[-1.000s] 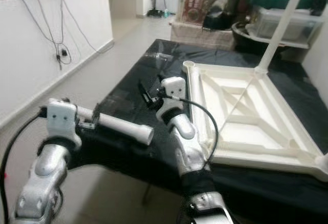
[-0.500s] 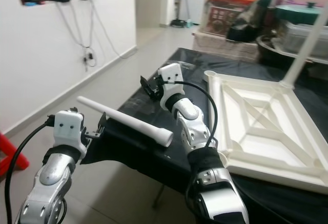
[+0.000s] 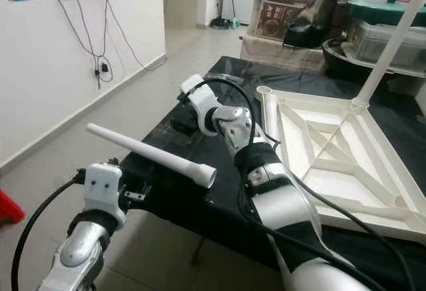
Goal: Building children table
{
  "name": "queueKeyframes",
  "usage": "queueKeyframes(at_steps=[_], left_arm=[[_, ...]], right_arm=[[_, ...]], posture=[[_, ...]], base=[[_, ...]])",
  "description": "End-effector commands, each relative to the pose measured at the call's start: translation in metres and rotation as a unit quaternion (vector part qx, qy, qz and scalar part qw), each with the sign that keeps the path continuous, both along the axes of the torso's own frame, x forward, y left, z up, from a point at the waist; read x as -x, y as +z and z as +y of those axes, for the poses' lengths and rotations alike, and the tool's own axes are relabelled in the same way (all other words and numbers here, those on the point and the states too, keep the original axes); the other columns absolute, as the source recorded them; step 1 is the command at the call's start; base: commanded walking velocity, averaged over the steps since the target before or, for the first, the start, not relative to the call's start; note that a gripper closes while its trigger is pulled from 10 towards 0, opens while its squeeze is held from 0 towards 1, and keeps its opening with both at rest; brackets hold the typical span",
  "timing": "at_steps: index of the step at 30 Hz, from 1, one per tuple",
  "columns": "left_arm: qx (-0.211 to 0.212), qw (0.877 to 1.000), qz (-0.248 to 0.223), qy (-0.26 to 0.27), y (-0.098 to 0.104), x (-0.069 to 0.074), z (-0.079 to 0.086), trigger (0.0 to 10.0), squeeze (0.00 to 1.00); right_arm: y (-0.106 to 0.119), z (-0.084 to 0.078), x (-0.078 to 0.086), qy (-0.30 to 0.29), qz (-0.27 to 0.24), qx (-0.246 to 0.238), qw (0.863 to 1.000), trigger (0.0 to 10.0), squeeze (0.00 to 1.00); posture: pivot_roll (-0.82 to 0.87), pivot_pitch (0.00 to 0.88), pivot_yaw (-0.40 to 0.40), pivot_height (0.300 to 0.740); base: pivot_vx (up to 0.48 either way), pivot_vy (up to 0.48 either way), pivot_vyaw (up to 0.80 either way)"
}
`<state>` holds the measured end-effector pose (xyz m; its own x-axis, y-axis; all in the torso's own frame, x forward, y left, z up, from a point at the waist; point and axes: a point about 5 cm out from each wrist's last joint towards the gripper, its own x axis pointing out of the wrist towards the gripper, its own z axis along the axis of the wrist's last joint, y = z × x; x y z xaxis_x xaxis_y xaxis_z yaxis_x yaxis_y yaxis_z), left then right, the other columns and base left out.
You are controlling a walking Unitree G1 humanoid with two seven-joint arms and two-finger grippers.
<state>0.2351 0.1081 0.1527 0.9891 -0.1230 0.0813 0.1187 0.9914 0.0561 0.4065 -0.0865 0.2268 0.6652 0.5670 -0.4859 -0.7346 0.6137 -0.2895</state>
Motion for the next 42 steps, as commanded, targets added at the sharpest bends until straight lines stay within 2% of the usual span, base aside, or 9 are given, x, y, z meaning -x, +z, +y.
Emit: queueKeyframes(at_steps=[1,3,11,26,27,28,29,39,42], left_arm=[[-0.001,1.0,0.01,0.001,-0.001,0.003,-0.002,10.0,0.0],[-0.001,1.0,0.01,0.001,-0.001,0.003,-0.002,10.0,0.0],[0.016,0.999,0.029,-0.005,0.0,0.016,-0.015,10.0,0.0],[0.031,0.998,0.045,0.001,0.007,0.033,-0.02,10.0,0.0],[0.032,0.998,0.045,0.003,0.008,0.033,-0.019,10.0,0.0],[0.032,0.998,0.045,0.003,0.008,0.033,-0.019,10.0,0.0],[0.033,0.998,0.045,0.006,0.009,0.033,-0.019,10.0,0.0],[0.026,0.999,0.038,0.026,0.013,0.029,-0.008,10.0,0.0],[0.017,0.999,0.028,0.037,0.015,0.021,-0.001,10.0,0.0]], right_arm=[[-0.003,-0.002,0.001,0.009,0.028,0.029,0.999,10.0,0.0],[-0.003,-0.002,0.001,0.009,0.028,0.029,0.999,10.0,0.0],[-0.02,0.012,0.008,0.039,0.092,0.132,0.986,10.0,0.0],[-0.049,0.032,0.02,0.062,0.125,0.191,0.972,10.0,0.0],[-0.051,0.033,0.02,0.06,0.125,0.194,0.971,4.2,0.0],[-0.051,0.033,0.02,0.06,0.125,0.194,0.971,4.2,0.0],[-0.053,0.033,0.021,0.06,0.125,0.196,0.971,0.0,0.0],[-0.05,0.034,0.019,0.049,0.112,0.179,0.976,0.0,0.0],[-0.039,0.04,0.016,0.048,0.103,0.098,0.989,0.0,0.0]], posture=[[0.07,0.008,-0.116,0.74],[0.07,0.008,-0.116,0.74],[0.04,0.114,-0.133,0.74],[0.0,0.231,-0.155,0.74],[0.0,0.236,-0.159,0.74],[0.0,0.236,-0.159,0.74],[0.0,0.245,-0.163,0.74],[0.0,0.237,-0.168,0.74],[0.01,0.204,-0.161,0.74]], base=[[0.0,0.0,0.0],[0.0,0.0,0.0],[0.0,0.0,0.0],[0.0,0.0,0.0],[0.0,0.0,0.0],[0.0,0.0,0.0],[0.0,0.0,0.0],[0.0,0.0,0.0],[0.0,0.0,0.0]])
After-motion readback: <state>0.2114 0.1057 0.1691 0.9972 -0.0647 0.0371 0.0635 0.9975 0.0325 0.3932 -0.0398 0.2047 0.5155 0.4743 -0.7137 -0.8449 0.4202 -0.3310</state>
